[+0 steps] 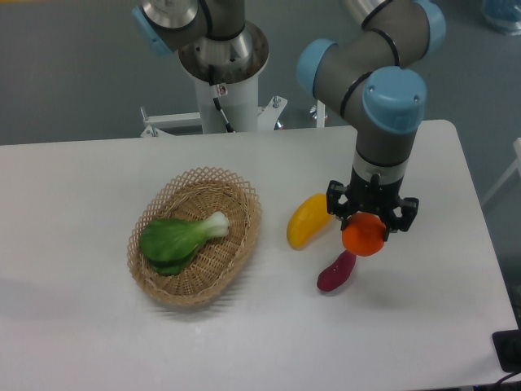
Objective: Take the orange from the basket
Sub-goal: 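Hold the orange raised above the table near the sweet potato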
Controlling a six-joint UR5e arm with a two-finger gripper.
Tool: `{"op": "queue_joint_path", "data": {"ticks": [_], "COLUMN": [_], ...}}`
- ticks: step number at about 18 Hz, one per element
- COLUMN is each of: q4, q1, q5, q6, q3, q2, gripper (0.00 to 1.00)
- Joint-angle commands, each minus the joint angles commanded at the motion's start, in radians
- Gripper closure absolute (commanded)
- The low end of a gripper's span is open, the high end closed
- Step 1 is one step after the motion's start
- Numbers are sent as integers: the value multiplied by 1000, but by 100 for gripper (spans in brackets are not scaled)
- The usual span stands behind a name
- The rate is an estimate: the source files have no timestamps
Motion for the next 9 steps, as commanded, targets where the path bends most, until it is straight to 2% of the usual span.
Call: {"op": "queue_joint_path", "data": {"ticks": [9], "q4": [5], "q1": [-6], "q5": [3], "q6": [8], "q3": [6], "q2": [-2], "gripper": [71]}}
